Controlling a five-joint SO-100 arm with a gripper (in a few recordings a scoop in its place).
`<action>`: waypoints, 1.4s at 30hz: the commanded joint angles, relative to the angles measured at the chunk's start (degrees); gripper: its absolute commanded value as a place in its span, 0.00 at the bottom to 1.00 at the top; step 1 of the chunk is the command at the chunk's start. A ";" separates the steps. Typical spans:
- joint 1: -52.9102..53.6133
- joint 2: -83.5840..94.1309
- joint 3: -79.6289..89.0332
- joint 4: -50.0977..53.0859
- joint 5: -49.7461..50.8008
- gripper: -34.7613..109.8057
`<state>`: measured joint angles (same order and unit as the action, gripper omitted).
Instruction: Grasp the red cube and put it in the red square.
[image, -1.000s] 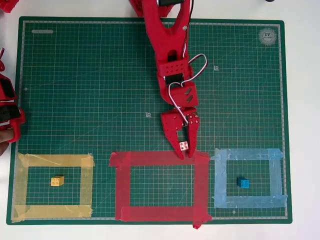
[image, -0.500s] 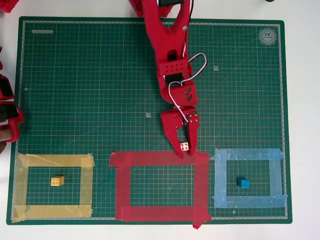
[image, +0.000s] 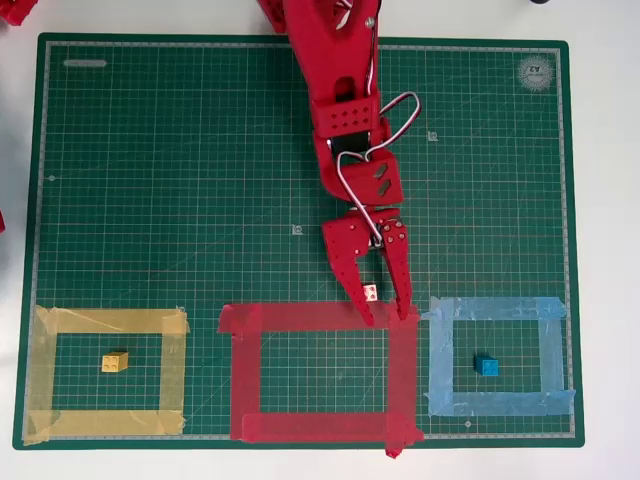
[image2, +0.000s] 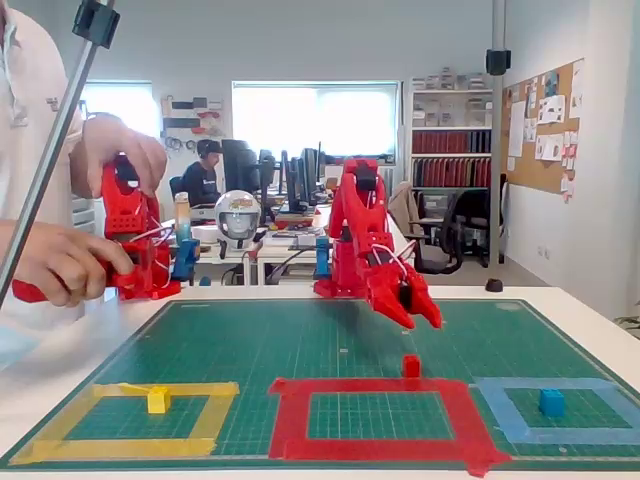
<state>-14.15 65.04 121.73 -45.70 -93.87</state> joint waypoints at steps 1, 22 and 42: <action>0.00 12.13 4.48 3.08 0.79 0.35; 1.23 9.76 12.30 8.70 0.70 0.35; 0.70 1.41 5.62 8.79 0.70 0.35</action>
<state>-12.48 65.39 129.90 -36.39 -93.78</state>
